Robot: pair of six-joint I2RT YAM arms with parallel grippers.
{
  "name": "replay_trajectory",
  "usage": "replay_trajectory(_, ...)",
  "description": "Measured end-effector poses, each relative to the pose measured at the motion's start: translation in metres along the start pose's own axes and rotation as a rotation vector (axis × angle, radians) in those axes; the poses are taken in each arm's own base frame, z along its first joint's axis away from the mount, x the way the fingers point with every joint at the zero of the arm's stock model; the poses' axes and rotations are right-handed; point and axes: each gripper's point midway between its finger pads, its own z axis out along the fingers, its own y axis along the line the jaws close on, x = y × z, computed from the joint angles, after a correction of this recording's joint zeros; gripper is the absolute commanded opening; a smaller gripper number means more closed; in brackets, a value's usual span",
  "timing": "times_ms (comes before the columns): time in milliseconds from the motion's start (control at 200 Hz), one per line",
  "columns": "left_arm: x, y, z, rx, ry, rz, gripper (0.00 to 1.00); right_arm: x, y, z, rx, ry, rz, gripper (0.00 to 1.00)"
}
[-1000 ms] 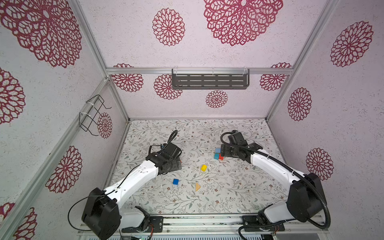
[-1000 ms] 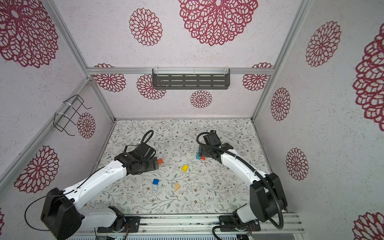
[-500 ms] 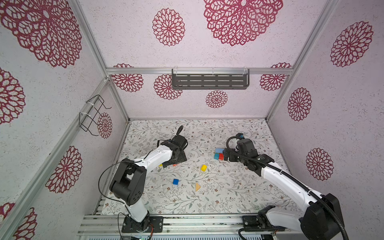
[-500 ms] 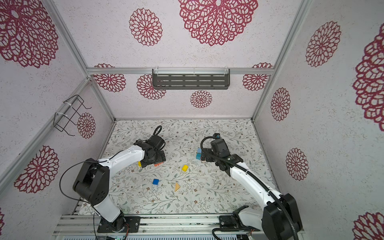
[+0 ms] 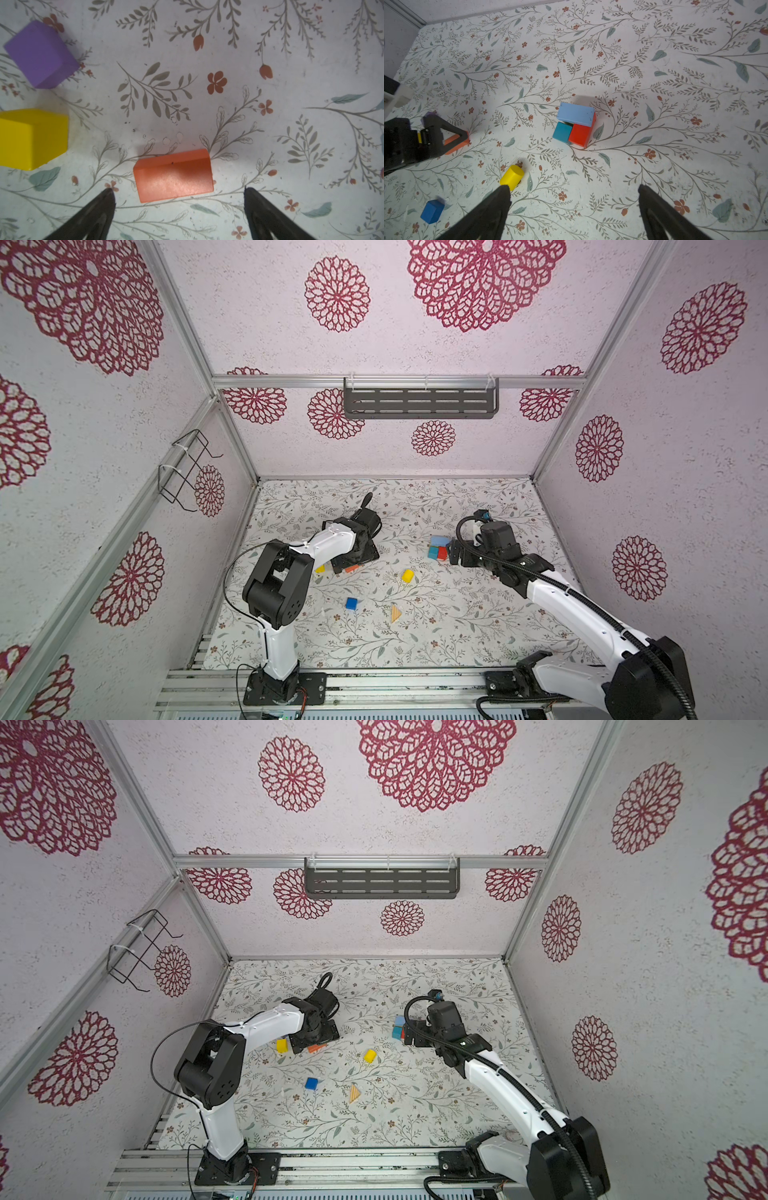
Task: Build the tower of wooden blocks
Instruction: 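Lower the left gripper over the orange bar and close on it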
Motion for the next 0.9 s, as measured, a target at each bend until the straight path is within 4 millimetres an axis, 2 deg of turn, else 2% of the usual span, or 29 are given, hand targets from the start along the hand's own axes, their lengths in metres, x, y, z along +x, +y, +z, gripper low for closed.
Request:
replay_trajectory(255,0.001,0.001,0.003,-0.006,-0.001,-0.009,0.94,0.003,0.004,-0.007,-0.039,-0.011,0.002,0.99)
replay_trajectory(515,0.001,0.001,0.011,-0.015,-0.004,-0.007,0.78,0.003,0.006,-0.007,-0.051,-0.009,0.002,0.99)
replay_trajectory(635,0.005,0.002,0.022,-0.034,0.009,-0.002,0.7,0.004,0.007,-0.007,-0.056,-0.007,0.003,0.99)
replay_trajectory(896,0.0,0.001,0.022,-0.036,-0.013,0.003,0.52,0.005,0.009,-0.008,-0.07,-0.002,0.002,0.99)
